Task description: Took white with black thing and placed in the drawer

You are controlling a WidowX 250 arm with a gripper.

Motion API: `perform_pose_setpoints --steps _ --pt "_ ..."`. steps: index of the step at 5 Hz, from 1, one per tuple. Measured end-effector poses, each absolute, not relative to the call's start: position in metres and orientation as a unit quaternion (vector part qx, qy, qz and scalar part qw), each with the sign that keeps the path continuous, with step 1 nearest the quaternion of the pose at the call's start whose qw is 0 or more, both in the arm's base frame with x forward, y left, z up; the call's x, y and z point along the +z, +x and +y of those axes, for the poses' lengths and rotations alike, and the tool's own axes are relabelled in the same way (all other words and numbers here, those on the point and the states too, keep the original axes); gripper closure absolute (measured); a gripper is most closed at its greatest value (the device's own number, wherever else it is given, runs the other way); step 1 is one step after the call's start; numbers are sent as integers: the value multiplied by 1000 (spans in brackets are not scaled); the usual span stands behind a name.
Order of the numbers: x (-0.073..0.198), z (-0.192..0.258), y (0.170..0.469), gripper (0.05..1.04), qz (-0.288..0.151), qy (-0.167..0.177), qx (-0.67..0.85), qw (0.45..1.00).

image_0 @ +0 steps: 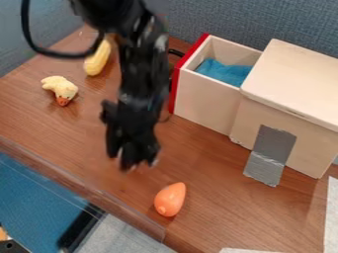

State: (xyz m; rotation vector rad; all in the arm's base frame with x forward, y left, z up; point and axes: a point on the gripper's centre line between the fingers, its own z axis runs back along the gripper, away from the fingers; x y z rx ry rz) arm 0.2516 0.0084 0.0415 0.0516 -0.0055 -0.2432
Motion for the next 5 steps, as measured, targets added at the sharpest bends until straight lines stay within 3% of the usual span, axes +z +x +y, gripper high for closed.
perform_pose_setpoints --steps 2,4,5 --pt "122 -6 325 747 -111 -3 -74 991" --pt "120 -33 384 747 -134 1 -66 989" --pt "109 -40 406 747 -123 -5 -57 991"
